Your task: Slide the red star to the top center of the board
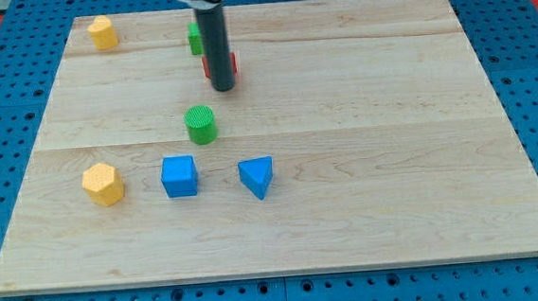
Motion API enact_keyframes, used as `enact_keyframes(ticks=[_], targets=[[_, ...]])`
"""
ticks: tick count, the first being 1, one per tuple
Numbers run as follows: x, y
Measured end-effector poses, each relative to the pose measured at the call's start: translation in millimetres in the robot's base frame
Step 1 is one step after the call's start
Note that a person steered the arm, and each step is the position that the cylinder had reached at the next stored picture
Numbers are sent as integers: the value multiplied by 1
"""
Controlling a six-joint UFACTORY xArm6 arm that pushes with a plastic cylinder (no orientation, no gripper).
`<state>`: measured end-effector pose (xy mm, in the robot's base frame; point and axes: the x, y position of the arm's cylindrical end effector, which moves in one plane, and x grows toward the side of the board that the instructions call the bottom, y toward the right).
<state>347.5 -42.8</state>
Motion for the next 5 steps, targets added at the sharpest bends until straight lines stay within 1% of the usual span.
enact_keyframes(ticks=[1, 2, 3, 4, 5], targets=[[-1, 21], [26, -11], [28, -65], [23, -61], [11, -35]])
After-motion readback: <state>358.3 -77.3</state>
